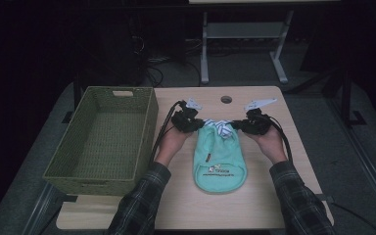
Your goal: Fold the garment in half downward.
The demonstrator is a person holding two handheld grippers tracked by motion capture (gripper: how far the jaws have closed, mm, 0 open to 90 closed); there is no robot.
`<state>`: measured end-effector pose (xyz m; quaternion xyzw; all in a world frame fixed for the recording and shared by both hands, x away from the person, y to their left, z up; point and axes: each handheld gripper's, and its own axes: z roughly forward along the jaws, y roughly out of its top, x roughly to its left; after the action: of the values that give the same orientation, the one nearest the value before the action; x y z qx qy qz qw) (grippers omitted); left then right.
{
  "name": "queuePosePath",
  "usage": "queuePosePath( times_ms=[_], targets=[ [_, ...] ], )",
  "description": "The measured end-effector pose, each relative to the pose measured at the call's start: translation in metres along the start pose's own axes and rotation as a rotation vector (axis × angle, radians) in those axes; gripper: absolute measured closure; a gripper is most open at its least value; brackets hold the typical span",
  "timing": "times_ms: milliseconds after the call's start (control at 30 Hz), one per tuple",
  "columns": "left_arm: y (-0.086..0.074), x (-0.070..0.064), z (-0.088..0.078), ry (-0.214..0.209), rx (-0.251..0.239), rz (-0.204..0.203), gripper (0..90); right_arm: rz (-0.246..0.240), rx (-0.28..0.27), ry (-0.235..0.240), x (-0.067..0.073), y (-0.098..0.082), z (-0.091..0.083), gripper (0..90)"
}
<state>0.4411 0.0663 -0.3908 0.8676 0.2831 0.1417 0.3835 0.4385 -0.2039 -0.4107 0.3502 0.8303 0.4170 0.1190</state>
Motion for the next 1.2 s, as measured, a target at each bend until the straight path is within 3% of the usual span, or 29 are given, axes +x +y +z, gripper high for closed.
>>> queuePosePath(
  times_ms=[200, 367, 467, 600, 733, 1000, 1100, 1200],
  targets=[
    [0.004, -0.015, -0.024, 0.004, -0.058, 0.041, 84.9, -0.067, -0.063, -0.022, 0.015, 0.006, -0.024, 87.1],
    [0.001, -0.031, -0.039, 0.036, -0.099, 0.107, 84.9, -0.118, -0.108, -0.046, 0.032, 0.000, -0.038, 87.2],
    [0.003, -0.032, -0.043, 0.050, -0.114, 0.118, 84.9, -0.143, -0.120, -0.058, 0.038, -0.002, -0.041, 87.2],
    [0.008, -0.032, -0.050, 0.071, -0.146, 0.129, 84.9, -0.143, -0.159, -0.074, 0.040, 0.009, -0.049, 87.1],
    [-0.004, -0.040, -0.046, 0.060, -0.135, 0.172, 84.7, -0.174, -0.133, -0.092, 0.044, 0.005, -0.044, 87.1],
    [-0.037, -0.060, -0.036, 0.027, -0.121, 0.212, 84.5, -0.169, -0.102, -0.088, 0.061, -0.035, -0.027, 86.8],
    [-0.040, -0.060, -0.038, 0.033, -0.129, 0.229, 84.5, -0.168, -0.105, -0.086, 0.065, -0.041, -0.027, 86.7],
    [-0.035, -0.058, -0.044, 0.050, -0.168, 0.236, 84.5, -0.179, -0.130, -0.100, 0.067, -0.038, -0.030, 86.7]
  ],
)
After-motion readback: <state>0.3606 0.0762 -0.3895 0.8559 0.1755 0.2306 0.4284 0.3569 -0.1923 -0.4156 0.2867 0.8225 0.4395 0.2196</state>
